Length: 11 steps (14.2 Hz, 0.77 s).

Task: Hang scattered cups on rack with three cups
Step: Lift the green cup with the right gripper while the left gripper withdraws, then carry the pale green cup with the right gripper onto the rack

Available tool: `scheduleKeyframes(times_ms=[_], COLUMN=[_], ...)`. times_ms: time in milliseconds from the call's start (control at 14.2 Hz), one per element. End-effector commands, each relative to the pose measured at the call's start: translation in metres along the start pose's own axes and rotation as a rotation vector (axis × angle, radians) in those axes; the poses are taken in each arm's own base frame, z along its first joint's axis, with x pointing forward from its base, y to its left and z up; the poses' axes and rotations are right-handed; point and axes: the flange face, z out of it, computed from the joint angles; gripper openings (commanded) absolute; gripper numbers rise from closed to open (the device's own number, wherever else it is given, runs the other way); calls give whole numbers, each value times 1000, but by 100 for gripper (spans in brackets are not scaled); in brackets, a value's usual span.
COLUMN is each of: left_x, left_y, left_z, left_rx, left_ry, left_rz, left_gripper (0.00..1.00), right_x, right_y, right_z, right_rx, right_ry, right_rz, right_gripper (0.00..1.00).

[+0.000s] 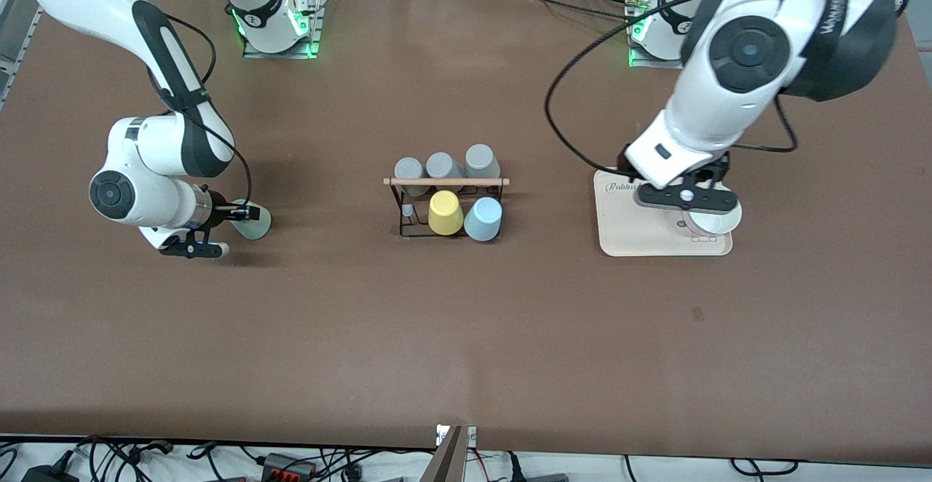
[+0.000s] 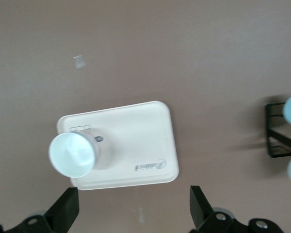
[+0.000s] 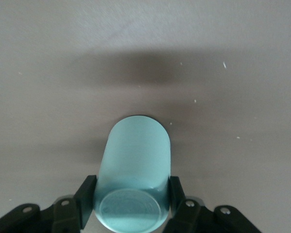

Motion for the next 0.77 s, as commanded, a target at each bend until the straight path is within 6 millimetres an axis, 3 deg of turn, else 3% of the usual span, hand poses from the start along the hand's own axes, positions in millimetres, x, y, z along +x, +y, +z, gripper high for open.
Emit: scheduleKeyframes(times_ms=[0, 211, 351, 492, 702], left_x=[-6, 2, 1, 2, -8], left_y=[-51, -79, -90, -121, -151], left_z=[-5, -27, -29, -24, -24], left_rx=[3, -12, -19, -159, -185], left_ry=[1, 48, 28, -1, 8], left_rz=[5, -32, -54, -110, -174], left_gripper=[100, 100, 100, 100, 100], right_x=[3, 2, -5, -11, -30], right_y=[-19, -67, -92, -127, -202], right_z=[-55, -110, -142, -155, -167], right_rx=[-10, -19, 90, 121, 98], right_ry=[-24, -60, -86, -86, -58], right_rz=[-27, -84, -80, -39, -73], right_gripper=[22, 13, 10, 8, 0])
